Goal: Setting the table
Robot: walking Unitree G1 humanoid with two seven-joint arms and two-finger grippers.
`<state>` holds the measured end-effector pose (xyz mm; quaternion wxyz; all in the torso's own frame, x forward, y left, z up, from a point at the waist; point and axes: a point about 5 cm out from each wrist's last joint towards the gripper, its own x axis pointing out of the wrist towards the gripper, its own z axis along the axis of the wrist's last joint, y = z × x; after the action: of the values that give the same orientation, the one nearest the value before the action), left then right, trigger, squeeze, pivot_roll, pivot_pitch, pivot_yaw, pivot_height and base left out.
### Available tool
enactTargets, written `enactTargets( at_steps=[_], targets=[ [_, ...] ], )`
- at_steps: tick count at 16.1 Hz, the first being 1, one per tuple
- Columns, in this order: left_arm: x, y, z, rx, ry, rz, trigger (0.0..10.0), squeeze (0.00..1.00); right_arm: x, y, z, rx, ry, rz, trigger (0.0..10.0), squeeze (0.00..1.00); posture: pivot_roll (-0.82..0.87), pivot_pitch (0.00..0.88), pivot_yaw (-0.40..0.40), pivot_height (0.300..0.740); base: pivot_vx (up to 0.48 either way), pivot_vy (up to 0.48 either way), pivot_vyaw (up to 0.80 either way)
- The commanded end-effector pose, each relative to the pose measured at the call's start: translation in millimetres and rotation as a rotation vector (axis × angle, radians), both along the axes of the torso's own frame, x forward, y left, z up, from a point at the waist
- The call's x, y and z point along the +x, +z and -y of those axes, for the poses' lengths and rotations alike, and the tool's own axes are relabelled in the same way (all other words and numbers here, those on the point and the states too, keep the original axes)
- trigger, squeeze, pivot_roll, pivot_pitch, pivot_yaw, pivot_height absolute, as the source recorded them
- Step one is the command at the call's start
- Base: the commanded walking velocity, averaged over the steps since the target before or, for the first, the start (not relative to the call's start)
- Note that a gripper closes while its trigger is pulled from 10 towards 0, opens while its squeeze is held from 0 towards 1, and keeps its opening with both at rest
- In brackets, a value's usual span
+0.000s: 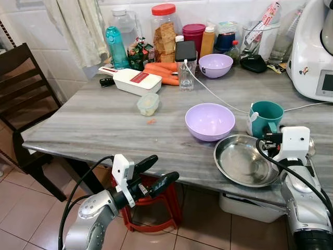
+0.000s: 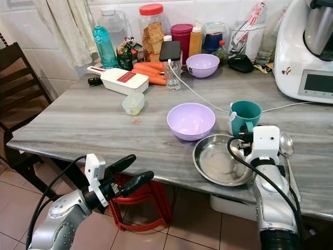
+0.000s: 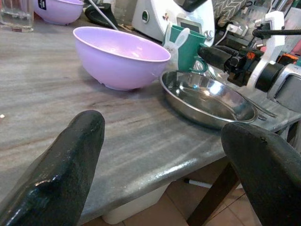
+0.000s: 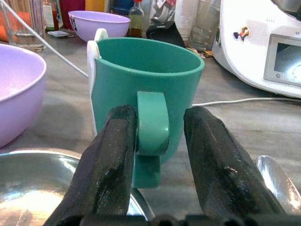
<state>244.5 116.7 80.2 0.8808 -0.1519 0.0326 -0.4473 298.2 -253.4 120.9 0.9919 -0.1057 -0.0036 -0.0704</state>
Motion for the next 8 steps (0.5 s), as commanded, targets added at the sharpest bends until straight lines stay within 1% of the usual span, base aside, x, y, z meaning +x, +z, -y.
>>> enactTargets(
  at_steps=[1, 3, 5, 8],
  targets=[
    [0.8, 3, -0.8, 0.010, -0.015, 0.012, 10.0, 0.00, -1.1, 5, 0.2, -0.016, -0.004, 0.023, 10.0, 1.00, -0.18, 0.000, 0.115, 0.740, 0.000, 0.000, 0.00],
    [0.7, 3, -0.7, 0.010, -0.016, 0.012, 10.0, 0.00, -2.2, 7, 1.0, -0.051, -0.018, 0.023, 10.0, 1.00, -0.18, 0.000, 0.112, 0.740, 0.000, 0.000, 0.00],
    [1.1, 3, -0.7, 0.010, -0.013, 0.012, 10.0, 0.00, -5.5, 6, 5.5, -0.059, -0.060, 0.004, 10.0, 1.00, -0.18, 0.000, 0.114, 0.740, 0.000, 0.000, 0.00],
    [1.9, 3, 0.0, 0.011, -0.016, 0.014, 10.0, 0.00, -12.2, 6, 11.3, -0.077, -0.097, 0.007, 10.0, 1.00, -0.18, 0.000, 0.118, 0.740, 0.000, 0.000, 0.00]
  ],
)
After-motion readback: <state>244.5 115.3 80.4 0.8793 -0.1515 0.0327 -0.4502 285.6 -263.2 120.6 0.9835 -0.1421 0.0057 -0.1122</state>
